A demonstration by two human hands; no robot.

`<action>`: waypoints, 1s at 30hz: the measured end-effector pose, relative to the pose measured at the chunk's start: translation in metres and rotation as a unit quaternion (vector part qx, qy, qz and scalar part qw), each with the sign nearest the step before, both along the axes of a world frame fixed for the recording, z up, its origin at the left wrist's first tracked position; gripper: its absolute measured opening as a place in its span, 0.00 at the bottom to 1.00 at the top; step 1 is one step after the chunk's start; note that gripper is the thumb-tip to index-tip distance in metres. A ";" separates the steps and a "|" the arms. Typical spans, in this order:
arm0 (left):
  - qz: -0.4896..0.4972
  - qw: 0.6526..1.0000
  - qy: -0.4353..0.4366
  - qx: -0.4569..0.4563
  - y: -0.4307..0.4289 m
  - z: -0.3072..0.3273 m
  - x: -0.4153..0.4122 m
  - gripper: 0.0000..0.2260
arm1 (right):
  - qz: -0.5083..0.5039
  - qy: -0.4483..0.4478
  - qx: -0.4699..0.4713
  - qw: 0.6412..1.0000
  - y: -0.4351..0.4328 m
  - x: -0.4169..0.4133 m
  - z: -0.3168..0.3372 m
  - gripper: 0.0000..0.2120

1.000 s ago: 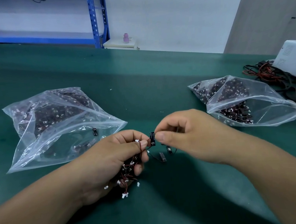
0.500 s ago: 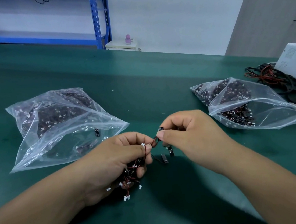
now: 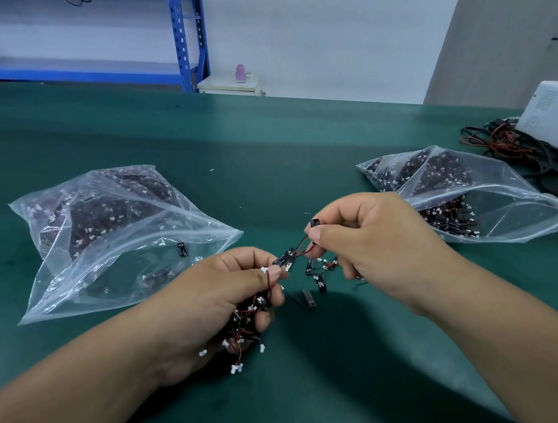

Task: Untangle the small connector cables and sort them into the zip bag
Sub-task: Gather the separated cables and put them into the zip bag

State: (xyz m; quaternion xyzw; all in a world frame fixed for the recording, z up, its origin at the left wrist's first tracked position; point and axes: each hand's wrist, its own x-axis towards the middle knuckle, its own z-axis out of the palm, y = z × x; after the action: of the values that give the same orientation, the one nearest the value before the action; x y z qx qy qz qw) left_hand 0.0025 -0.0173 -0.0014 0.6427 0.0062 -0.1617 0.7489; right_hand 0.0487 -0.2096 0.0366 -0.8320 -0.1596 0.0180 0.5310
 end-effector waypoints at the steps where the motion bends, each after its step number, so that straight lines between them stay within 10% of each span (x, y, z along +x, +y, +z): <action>1: 0.003 1.000 0.001 -0.002 0.000 0.000 0.000 0.05 | 0.001 -0.004 0.002 1.000 0.000 0.000 0.001 0.07; 14: 0.100 0.987 0.104 -0.078 0.013 -0.015 0.019 0.14 | 0.041 -0.016 -0.292 0.956 -0.020 0.013 0.001 0.03; 23: 0.065 0.988 0.115 -0.076 0.014 -0.005 0.014 0.13 | 0.024 0.035 -0.132 0.990 -0.035 0.019 0.017 0.06; 30: 0.043 0.992 0.091 -0.082 0.016 -0.013 0.018 0.24 | 0.063 0.023 -0.240 0.968 -0.035 0.016 0.016 0.04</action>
State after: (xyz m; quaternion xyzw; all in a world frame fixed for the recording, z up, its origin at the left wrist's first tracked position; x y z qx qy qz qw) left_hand 0.0201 -0.0011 -0.0142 0.5611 0.0890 -0.1873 0.8013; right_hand 0.0645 -0.2446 0.0523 -0.9229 -0.1903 0.1081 0.3168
